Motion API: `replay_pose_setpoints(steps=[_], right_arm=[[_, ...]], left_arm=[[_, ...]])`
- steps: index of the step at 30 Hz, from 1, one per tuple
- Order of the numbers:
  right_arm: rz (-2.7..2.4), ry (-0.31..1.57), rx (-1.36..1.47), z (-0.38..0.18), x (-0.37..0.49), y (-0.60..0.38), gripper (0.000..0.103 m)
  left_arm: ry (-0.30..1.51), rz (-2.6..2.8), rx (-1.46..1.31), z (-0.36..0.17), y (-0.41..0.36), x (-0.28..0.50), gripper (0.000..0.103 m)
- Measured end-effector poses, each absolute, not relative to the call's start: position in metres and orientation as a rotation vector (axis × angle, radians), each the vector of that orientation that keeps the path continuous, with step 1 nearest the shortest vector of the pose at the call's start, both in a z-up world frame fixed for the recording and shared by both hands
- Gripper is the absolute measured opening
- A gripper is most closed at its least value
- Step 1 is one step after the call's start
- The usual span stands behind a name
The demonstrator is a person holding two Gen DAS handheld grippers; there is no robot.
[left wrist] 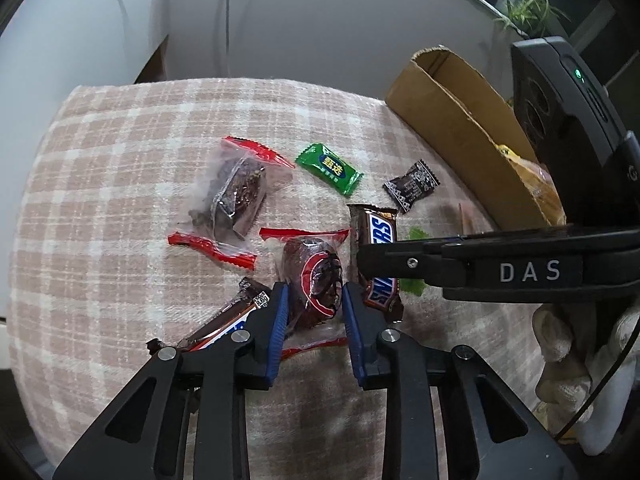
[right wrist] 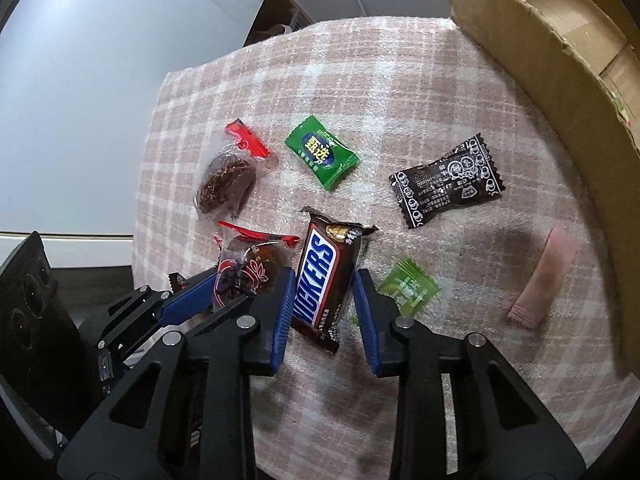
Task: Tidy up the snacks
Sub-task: 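Grasp the red-wrapped chocolate with the left gripper while the right gripper grasps a Snickers bar, then lift both held snacks and carry them over the cardboard box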
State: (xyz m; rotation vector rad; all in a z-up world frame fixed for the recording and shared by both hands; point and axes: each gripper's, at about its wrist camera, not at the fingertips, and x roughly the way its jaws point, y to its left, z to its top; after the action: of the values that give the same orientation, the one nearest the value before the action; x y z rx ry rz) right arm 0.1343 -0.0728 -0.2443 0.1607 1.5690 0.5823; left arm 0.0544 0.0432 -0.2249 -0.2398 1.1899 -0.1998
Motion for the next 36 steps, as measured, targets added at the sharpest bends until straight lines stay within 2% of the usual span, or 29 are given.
replay_pose_setpoints(steps=[21, 36], right_arm=[[0.619, 1.543, 0.211, -0.223, 0.132, -0.104, 0.026], [0.664, 1.534, -0.069, -0.234, 0.12, -0.057, 0.028]], left_arm=[[1.154, -0.168, -0.261, -0.206, 0.047, 0.043, 0.024], [1.15, -0.139, -0.282, -0.207, 0.058, 0.038, 0.024]])
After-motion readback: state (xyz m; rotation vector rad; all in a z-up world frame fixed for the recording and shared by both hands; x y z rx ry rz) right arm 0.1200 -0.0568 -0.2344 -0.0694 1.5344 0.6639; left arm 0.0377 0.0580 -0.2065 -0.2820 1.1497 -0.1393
